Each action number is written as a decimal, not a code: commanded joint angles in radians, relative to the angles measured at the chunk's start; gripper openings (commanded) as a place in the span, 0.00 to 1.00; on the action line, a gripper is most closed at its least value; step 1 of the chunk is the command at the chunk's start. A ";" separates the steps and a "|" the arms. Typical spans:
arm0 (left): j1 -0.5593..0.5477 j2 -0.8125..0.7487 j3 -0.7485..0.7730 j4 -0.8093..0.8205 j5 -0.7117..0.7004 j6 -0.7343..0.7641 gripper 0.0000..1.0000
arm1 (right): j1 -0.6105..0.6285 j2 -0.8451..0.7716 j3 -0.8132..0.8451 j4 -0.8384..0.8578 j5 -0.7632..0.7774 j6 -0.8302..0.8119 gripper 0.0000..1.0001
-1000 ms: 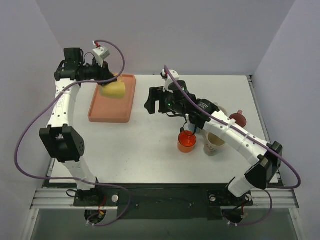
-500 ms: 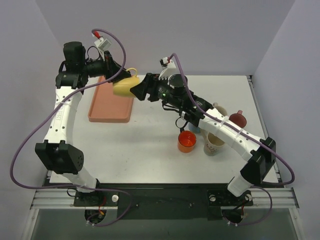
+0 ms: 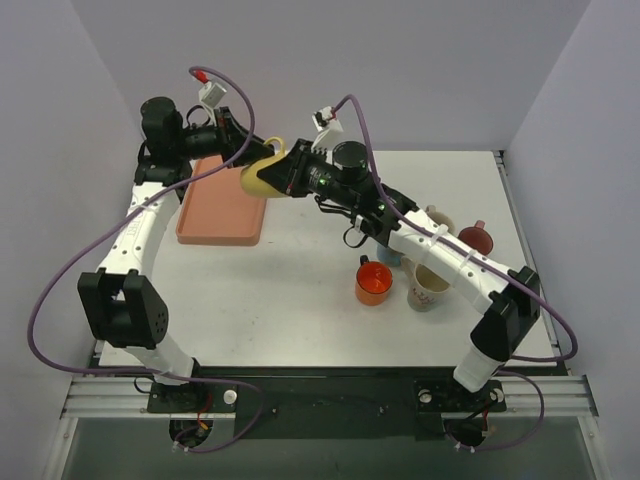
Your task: Turn the mug right side up
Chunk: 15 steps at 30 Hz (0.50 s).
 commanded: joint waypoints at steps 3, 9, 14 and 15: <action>-0.010 -0.062 0.017 -0.247 -0.133 0.184 0.35 | 0.001 -0.097 -0.046 -0.232 0.188 -0.192 0.00; -0.002 -0.057 0.048 -0.547 -0.351 0.552 0.68 | 0.003 -0.166 -0.135 -0.385 0.272 -0.244 0.00; 0.015 -0.068 0.074 -0.623 -0.446 0.632 0.69 | 0.001 -0.201 -0.049 -0.534 0.378 -0.316 0.00; 0.012 -0.069 0.079 -0.650 -0.518 0.644 0.69 | 0.004 -0.205 -0.027 -0.615 0.410 -0.328 0.00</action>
